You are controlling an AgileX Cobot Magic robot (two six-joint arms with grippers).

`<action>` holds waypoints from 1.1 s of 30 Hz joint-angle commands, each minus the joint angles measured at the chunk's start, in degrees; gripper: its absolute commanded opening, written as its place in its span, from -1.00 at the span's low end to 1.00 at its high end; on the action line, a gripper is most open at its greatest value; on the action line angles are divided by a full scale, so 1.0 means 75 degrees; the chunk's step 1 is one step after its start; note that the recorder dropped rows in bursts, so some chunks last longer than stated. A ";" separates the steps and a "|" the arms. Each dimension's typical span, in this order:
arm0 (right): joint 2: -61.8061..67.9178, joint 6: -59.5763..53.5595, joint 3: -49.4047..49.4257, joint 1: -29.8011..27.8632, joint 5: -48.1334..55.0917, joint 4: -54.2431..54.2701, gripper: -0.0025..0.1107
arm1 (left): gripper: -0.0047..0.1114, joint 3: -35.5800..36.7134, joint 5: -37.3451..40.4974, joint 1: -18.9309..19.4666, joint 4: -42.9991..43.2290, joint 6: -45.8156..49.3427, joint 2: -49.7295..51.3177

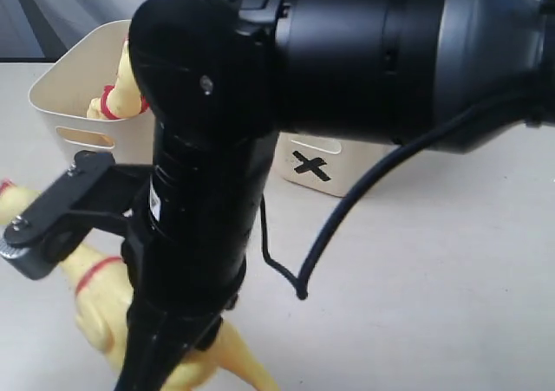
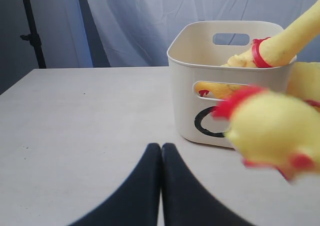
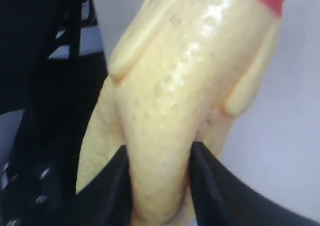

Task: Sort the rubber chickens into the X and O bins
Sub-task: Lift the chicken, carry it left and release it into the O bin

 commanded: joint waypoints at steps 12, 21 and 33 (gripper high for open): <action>0.0620 -0.2776 -0.0162 -0.0552 -1.2499 0.1009 -0.97 | -0.92 -0.0019 -0.0108 -0.0027 0.0000 -0.0044 -0.0040; 0.2326 0.1527 -0.2229 -0.1957 -1.2678 -0.1402 -0.97 | -0.92 -0.0019 -0.0108 -0.0027 0.0000 -0.0044 -0.0040; 0.3708 -0.0239 -0.4743 -0.2219 -0.9485 -0.1594 0.01 | -0.92 -0.0019 -0.0108 -0.0027 0.0000 -0.0044 -0.0040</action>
